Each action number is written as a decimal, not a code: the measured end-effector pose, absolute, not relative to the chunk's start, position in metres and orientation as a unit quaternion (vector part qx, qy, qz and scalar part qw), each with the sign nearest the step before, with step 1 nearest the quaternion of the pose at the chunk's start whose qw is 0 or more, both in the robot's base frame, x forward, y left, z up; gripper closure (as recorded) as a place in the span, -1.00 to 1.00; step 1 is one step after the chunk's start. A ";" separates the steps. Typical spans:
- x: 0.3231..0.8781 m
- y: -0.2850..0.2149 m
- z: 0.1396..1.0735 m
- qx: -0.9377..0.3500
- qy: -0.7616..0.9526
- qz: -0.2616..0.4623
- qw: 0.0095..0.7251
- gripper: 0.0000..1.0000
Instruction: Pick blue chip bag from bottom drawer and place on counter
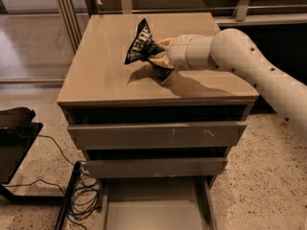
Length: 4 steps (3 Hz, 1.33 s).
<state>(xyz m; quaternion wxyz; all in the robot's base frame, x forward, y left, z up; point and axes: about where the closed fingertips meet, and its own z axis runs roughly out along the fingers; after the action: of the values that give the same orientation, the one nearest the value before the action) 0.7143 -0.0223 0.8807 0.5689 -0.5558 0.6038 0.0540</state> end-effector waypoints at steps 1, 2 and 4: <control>0.720 -0.007 0.852 -0.559 0.609 0.098 0.554 1.00; 0.720 -0.006 0.849 -0.560 0.609 0.101 0.552 0.63; 0.720 -0.006 0.849 -0.560 0.609 0.101 0.552 -0.30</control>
Offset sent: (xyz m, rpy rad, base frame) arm 0.0057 0.0135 -0.0255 0.0298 0.0632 0.0436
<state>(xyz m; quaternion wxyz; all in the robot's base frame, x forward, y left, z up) 0.7200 -0.0064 0.8492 0.5524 -0.5597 0.6094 0.1006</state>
